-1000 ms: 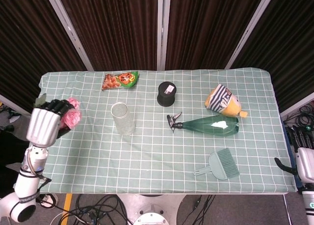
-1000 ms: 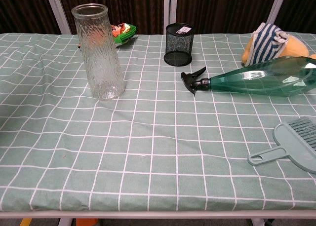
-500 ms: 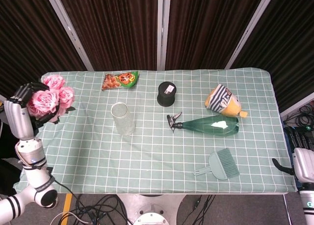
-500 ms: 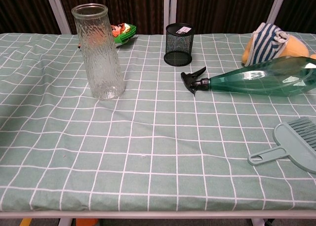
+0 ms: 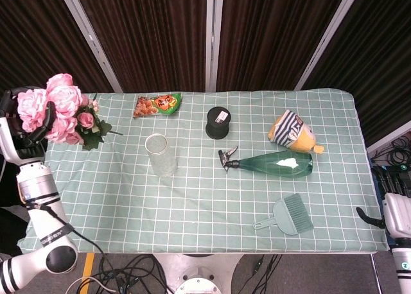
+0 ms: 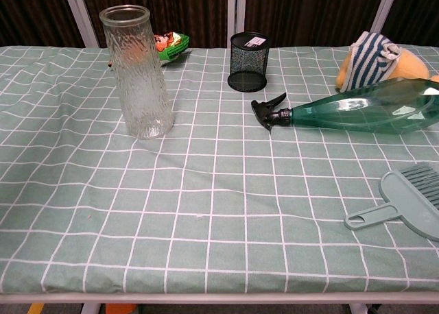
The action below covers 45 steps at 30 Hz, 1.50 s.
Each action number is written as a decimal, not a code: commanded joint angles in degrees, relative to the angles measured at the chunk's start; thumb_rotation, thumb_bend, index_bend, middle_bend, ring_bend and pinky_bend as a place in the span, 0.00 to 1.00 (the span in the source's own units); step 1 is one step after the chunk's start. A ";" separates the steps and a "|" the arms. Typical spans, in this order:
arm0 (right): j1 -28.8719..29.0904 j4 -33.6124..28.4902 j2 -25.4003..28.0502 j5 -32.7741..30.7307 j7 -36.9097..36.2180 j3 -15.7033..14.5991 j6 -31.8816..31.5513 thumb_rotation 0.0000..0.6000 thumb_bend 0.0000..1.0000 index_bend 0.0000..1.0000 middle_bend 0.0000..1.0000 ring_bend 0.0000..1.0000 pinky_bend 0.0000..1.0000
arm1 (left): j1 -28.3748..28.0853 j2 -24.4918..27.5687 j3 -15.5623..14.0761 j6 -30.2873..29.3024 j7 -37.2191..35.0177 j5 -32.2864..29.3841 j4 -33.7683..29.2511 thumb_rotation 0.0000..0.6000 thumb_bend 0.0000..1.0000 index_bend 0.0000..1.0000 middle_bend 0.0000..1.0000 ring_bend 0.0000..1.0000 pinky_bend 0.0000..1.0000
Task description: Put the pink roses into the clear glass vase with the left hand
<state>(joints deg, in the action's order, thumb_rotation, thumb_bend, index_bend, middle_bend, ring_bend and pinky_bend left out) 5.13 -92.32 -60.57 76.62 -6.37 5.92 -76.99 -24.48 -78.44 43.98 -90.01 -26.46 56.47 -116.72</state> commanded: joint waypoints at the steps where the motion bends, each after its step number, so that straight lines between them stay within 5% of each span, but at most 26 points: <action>1: 0.03 0.09 -0.06 -0.12 -0.01 -0.01 0.15 1.00 0.14 0.07 0.00 0.00 0.00 | -0.58 0.67 2.79 2.02 -2.01 -3.57 -1.54 1.00 0.29 0.50 0.47 0.46 0.64; 13: 0.28 0.86 -0.62 -0.53 -0.23 -0.13 0.99 1.00 0.14 0.07 0.00 0.00 0.00 | -2.50 2.72 7.64 9.24 -3.60 -16.06 -6.80 1.00 0.29 0.49 0.47 0.46 0.64; 33: 0.22 3.23 -1.31 -1.39 -2.08 -0.10 2.03 1.00 0.14 0.07 0.00 0.00 0.00 | -8.40 -3.08 -0.62 13.00 1.06 -15.37 1.99 1.00 0.28 0.49 0.46 0.44 0.63; 37: 0.29 3.22 -1.33 -1.44 -2.12 -0.12 2.26 1.00 0.14 0.07 0.00 0.00 0.00 | -8.32 -3.35 -3.57 14.82 1.57 -12.36 2.56 1.00 0.27 0.40 0.39 0.36 0.55; 41: 0.25 3.11 -1.32 -1.90 -1.71 -0.03 2.37 1.00 0.14 0.07 0.00 0.00 0.00 | -7.77 -4.04 -7.40 16.32 -1.13 -2.75 5.72 1.00 0.22 0.12 0.11 0.13 0.27; 45: 0.26 2.96 -1.29 -2.22 -1.37 0.10 2.40 1.00 0.14 0.07 0.00 0.00 0.00 | -7.23 -4.49 -8.44 16.75 -4.47 1.06 7.60 1.00 0.20 0.09 0.00 0.05 0.16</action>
<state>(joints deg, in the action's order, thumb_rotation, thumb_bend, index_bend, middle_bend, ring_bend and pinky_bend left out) 5.40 -89.36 -61.86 74.40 -7.74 6.03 -74.59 -32.19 -82.43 36.96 -73.96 -28.78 55.05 -110.79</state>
